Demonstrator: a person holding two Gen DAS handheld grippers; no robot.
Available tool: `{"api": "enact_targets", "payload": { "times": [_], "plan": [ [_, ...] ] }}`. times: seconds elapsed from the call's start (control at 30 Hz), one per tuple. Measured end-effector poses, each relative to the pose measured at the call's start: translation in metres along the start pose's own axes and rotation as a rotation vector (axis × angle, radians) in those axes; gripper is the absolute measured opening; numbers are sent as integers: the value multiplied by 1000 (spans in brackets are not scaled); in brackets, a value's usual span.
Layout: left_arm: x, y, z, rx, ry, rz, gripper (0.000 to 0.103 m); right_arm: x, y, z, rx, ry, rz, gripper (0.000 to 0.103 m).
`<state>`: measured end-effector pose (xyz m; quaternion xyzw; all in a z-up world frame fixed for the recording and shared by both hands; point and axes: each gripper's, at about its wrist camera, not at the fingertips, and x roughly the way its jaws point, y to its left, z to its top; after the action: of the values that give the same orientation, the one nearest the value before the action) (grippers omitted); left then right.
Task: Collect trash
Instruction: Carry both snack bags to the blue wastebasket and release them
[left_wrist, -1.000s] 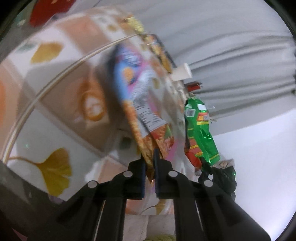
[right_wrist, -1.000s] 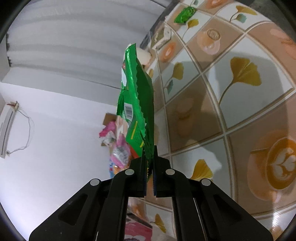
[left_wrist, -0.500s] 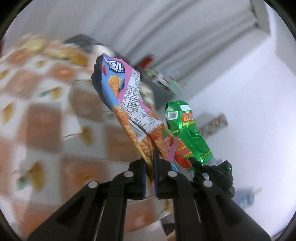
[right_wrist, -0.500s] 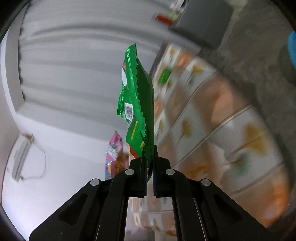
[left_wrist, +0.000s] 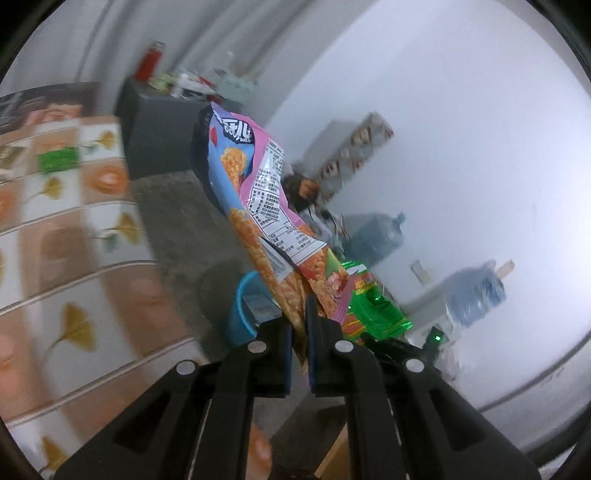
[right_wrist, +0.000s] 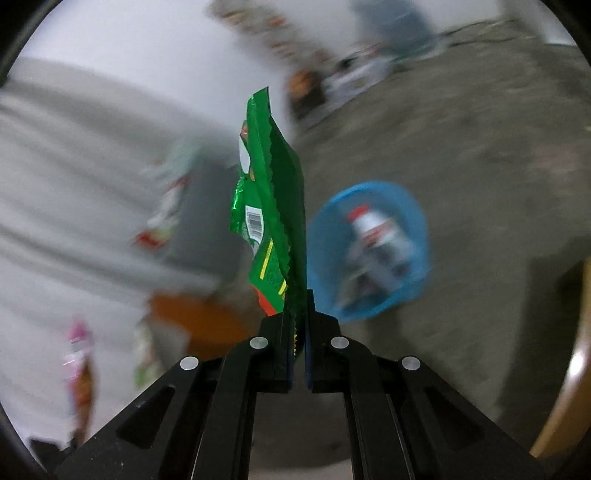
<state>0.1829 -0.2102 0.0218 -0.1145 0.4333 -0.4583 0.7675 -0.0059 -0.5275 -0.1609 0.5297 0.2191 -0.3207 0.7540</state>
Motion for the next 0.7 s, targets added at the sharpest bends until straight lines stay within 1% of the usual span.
{"api": "enact_targets", "payload": {
  "times": [0.03, 0.1, 0.13, 0.2, 0.23, 0.3, 0.37, 0.43, 0.5, 0.57, 0.63, 0.67, 0.7],
  "plan": [
    [10, -2, 2, 4, 14, -5, 6, 12, -9, 4, 18, -18, -49, 3],
    [31, -5, 5, 12, 41, -4, 6, 39, -20, 8, 65, -31, -117, 3],
    [38, -4, 6, 11, 50, -2, 6, 51, -23, 9, 71, -46, -159, 4],
    [49, -5, 7, 11, 68, 5, 6, 74, -27, 4, 93, -65, -215, 6],
    [56, -3, 8, 11, 78, 15, 6, 97, -29, 0, 104, -51, -246, 7],
    [64, -1, 8, 13, 93, 28, 6, 126, -29, -10, 82, -8, -282, 11],
    [72, -2, 5, 11, 108, 42, 6, 162, -22, -25, 9, 76, -306, 12],
    [78, 1, 5, 7, 119, 50, 6, 187, -12, -36, -57, 124, -290, 7],
    [83, 1, 9, 5, 127, 56, 6, 199, -2, -42, -111, 144, -270, 3],
    [86, 0, 9, 8, 131, 60, 6, 212, -1, -47, -111, 178, -224, 3],
    [87, 0, 11, 10, 132, 60, 6, 221, -2, -48, -89, 202, -153, 3],
    [86, 0, 11, 10, 132, 59, 6, 227, -2, -48, -80, 223, -121, 3],
    [86, 0, 12, 11, 133, 58, 6, 235, -6, -50, -57, 264, -90, 4]
  ]
}}
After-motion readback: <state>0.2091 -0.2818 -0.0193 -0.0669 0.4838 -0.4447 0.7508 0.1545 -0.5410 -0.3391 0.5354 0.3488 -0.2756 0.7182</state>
